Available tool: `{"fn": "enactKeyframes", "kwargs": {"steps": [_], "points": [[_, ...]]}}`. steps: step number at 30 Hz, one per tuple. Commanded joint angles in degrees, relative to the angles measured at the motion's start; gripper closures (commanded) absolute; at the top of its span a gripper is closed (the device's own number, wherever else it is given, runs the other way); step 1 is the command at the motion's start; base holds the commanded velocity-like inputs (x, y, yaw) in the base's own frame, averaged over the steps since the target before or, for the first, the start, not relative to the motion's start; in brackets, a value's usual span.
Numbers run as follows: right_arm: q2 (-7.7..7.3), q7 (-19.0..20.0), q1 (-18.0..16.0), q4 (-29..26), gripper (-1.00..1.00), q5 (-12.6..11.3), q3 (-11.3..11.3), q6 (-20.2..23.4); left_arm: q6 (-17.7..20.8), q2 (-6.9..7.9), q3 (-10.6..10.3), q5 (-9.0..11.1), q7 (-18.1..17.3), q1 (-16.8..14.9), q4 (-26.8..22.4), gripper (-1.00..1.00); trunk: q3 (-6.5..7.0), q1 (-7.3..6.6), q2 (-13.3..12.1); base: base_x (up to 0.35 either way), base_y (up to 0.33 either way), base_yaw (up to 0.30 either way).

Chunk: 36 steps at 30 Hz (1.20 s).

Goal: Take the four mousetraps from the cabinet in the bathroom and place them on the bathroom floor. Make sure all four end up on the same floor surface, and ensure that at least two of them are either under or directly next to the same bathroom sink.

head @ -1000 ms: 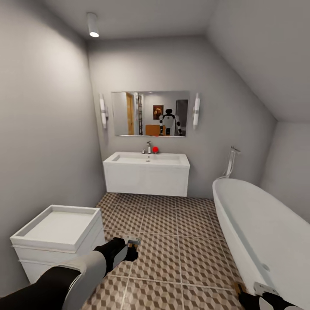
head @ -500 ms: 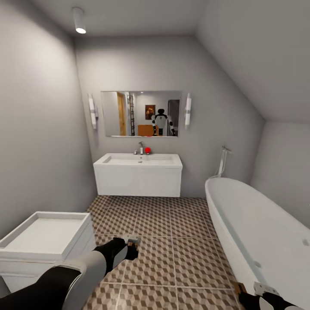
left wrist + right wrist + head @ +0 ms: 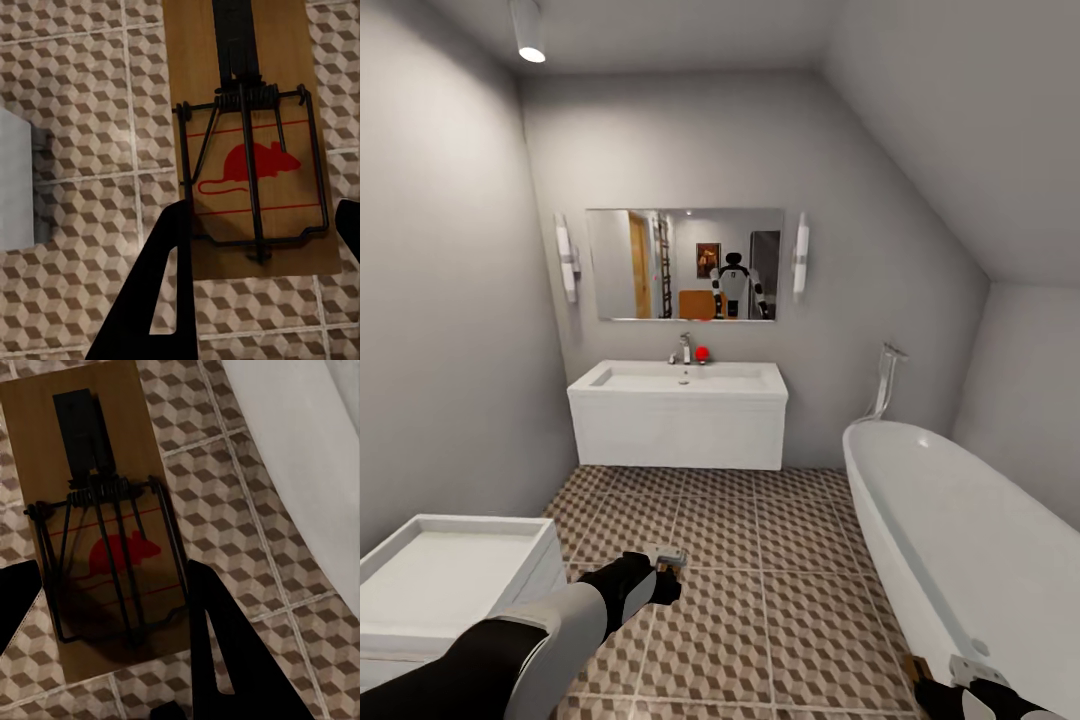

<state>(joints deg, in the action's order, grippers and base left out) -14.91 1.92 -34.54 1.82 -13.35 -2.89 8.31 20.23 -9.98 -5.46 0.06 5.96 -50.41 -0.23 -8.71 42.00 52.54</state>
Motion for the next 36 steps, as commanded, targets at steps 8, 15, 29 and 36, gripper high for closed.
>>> {"fn": "enactKeyframes", "kwargs": {"steps": [8,15,29,36], "points": [[-0.03,0.2,-0.1,0.1,1.0,-0.2,-0.3,0.0,0.2,-0.02,-0.4,0.0,0.1,0.0,0.0,1.0,-0.09,0.04,0.1,0.324,0.0,0.0],[-0.08,0.2,-0.1,0.1,1.0,-0.2,-0.3,0.0,0.2,-0.02,-0.4,0.1,0.1,0.0,0.0,1.0,-0.09,0.04,0.1,0.324,0.0,0.0],[0.06,-1.0,-0.1,0.1,1.0,-0.1,-0.2,-1.1,0.1,-0.01,-0.4,0.2,0.0,-0.1,0.0,1.0,-0.09,0.04,0.1,0.325,0.0,0.0],[1.81,-3.7,-0.1,0.0,1.0,0.3,0.0,-4.3,-0.4,0.27,-0.3,0.5,-0.1,0.0,0.0,1.0,-0.09,0.04,0.1,0.325,0.0,0.0]]}}
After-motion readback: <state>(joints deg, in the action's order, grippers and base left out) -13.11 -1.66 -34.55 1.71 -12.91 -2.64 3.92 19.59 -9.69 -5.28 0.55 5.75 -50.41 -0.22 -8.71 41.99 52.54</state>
